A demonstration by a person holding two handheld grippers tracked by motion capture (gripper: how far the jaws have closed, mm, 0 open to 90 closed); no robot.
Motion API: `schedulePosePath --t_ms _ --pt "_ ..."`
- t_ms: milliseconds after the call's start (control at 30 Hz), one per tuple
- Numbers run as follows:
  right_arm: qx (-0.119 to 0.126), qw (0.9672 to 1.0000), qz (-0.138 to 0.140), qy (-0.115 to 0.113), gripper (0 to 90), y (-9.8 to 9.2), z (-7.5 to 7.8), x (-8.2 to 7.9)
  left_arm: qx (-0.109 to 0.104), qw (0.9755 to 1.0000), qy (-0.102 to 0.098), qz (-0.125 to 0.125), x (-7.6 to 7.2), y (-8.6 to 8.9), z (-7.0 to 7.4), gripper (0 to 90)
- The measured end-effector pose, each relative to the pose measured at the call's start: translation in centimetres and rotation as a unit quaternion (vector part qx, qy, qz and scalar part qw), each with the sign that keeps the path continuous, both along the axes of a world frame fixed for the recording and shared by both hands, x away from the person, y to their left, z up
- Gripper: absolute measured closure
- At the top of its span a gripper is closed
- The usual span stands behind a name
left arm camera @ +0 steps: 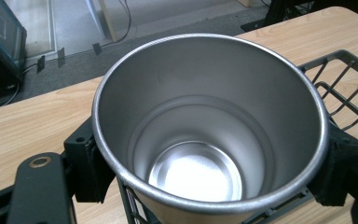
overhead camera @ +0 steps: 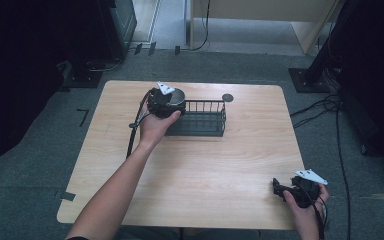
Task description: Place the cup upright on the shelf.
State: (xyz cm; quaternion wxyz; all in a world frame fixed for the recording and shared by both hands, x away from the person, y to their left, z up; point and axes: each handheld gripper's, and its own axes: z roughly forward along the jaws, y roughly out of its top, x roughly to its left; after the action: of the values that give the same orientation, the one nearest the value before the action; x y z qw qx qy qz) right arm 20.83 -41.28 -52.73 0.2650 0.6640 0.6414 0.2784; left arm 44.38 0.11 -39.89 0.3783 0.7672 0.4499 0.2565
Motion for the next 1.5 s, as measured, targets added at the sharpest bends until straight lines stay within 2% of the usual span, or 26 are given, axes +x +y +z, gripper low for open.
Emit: schedulePosePath --t_ms 167,300,433,833,1033,1067,1267,1500 --pt "0.000 1.0000 0.000 0.000 0.0 0.0 0.0 0.0 0.005 1.0000 0.007 0.002 0.6 -0.1 -0.6 19.4" --pt "0.000 1.0000 0.001 0.000 0.0 0.0 0.0 0.0 0.017 0.9998 0.013 -0.003 0.6 -0.4 -1.2 19.4" --pt "0.000 1.0000 0.000 0.000 0.0 0.0 0.0 0.0 0.018 0.9997 0.014 -0.003 0.7 -0.5 -1.6 19.4" --pt "0.000 1.0000 0.000 0.000 0.0 0.0 0.0 0.0 0.032 0.9987 0.039 -0.004 0.9 -0.3 -3.0 19.2" --pt "0.000 1.0000 0.000 0.000 0.0 0.0 0.0 0.0 0.034 0.9985 0.042 -0.007 0.8 -0.2 -3.0 18.2" --pt "0.000 1.0000 0.000 0.000 0.0 0.0 0.0 0.0 0.029 0.9986 0.044 -0.009 0.8 -0.2 -2.9 13.3" --pt "0.000 1.0000 0.000 0.000 0.0 0.0 0.0 0.0 0.022 0.9982 0.054 -0.014 0.7 -0.1 -2.5 2.9" --pt "0.000 1.0000 0.000 0.000 0.0 0.0 0.0 0.0 0.015 0.9986 0.048 -0.014 0.3 0.4 -1.7 0.0"
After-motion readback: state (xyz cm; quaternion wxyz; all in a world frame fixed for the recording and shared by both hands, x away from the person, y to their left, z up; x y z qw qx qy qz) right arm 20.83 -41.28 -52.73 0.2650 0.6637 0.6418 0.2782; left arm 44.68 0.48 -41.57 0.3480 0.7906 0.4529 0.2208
